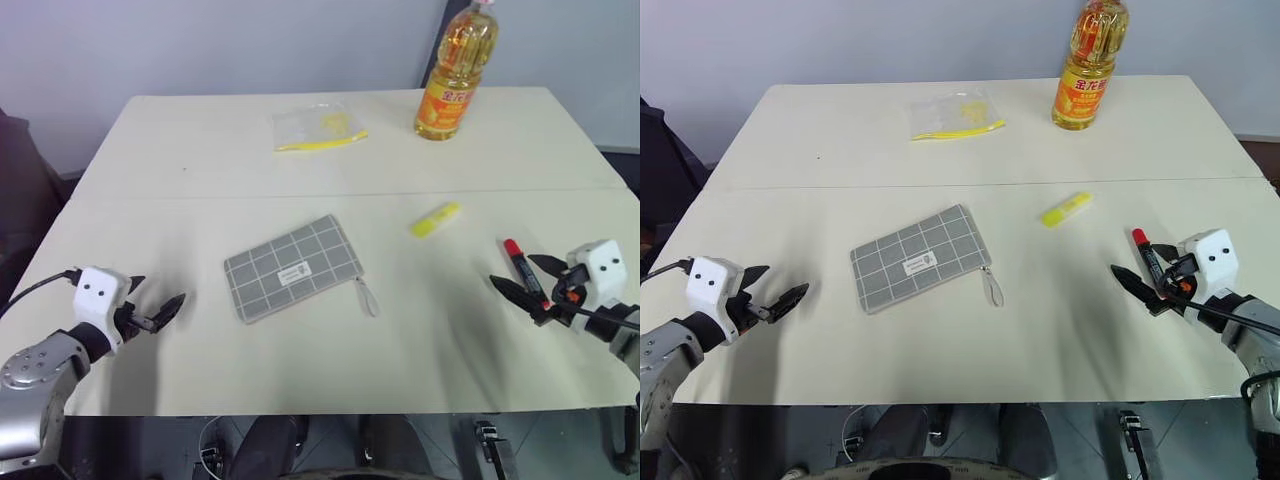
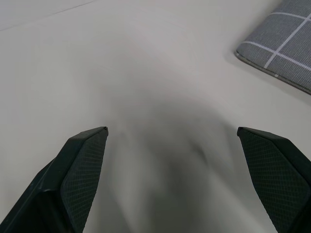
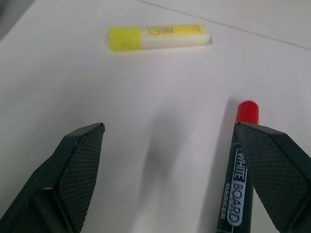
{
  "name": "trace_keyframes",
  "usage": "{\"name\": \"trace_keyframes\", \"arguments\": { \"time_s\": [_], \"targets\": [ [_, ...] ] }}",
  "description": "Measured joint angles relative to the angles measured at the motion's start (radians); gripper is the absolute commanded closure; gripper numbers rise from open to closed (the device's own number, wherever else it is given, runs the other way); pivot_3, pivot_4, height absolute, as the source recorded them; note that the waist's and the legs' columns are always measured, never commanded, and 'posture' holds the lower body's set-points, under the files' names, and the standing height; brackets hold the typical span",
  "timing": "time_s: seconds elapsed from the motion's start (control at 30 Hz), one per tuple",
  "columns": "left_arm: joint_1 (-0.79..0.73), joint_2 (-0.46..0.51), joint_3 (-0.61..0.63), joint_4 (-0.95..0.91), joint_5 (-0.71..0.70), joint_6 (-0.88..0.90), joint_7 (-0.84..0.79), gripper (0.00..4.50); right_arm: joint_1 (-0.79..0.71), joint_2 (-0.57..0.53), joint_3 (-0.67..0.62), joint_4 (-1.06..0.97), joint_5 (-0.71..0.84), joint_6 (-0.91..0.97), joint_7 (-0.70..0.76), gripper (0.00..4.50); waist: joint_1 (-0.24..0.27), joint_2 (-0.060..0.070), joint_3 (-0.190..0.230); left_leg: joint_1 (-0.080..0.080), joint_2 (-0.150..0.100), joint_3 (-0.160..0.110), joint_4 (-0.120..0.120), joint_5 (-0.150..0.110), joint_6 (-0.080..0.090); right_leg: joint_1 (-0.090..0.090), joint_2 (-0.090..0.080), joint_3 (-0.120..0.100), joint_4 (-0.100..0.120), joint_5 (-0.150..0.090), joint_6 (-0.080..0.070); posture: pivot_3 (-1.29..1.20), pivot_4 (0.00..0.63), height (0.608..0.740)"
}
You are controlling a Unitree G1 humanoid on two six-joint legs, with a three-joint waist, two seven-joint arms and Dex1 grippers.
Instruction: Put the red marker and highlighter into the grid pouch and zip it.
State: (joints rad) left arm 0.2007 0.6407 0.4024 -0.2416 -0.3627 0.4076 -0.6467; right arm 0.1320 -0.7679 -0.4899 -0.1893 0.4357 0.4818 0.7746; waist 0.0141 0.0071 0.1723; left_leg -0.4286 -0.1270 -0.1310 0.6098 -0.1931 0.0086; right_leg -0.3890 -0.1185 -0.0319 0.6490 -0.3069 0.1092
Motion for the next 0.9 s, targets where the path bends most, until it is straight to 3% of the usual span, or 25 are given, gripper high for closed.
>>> {"name": "trace_keyframes", "arguments": {
  "time_s": [0.63, 0.73, 0.9],
  "targets": [
    [-0.006, -0.005, -0.033, 0.004, 0.056, -0.095, -0.009, 0.0, -0.089, 0.026, 0.094, -0.107, 0.013, 0.052, -0.059, 0.06, 0.0, 0.0, 0.0, 0.0, 0.0, 0.0, 0.0, 0.0, 0.0, 0.0, 0.0, 0.0, 0.0, 0.0, 0.0, 0.0, 0.15, 0.74],
    [0.0, 0.015, -0.04, 0.003, 0.074, -0.121, -0.031, 0.0, -0.122, 0.044, 0.14, -0.128, 0.018, 0.065, -0.076, 1.4, -0.002, 0.0, 0.0, 0.0, 0.0, 0.0, 0.0, 0.0, 0.0, 0.0, 0.0, 0.0, 0.0, 0.0, 0.0, 0.0, 0.15, 0.74],
    [0.031, 0.035, -0.08, 0.004, 0.136, -0.205, -0.052, 0.0, -0.165, 0.055, 0.226, -0.13, 0.006, 0.071, -0.088, 4.09, -0.001, 0.0, 0.0, -0.001, 0.0, 0.0, 0.0, 0.0, 0.0, -0.001, 0.0, 0.0, -0.001, 0.0, 0.0, 0.0, 0.15, 0.74]
  ]
}}
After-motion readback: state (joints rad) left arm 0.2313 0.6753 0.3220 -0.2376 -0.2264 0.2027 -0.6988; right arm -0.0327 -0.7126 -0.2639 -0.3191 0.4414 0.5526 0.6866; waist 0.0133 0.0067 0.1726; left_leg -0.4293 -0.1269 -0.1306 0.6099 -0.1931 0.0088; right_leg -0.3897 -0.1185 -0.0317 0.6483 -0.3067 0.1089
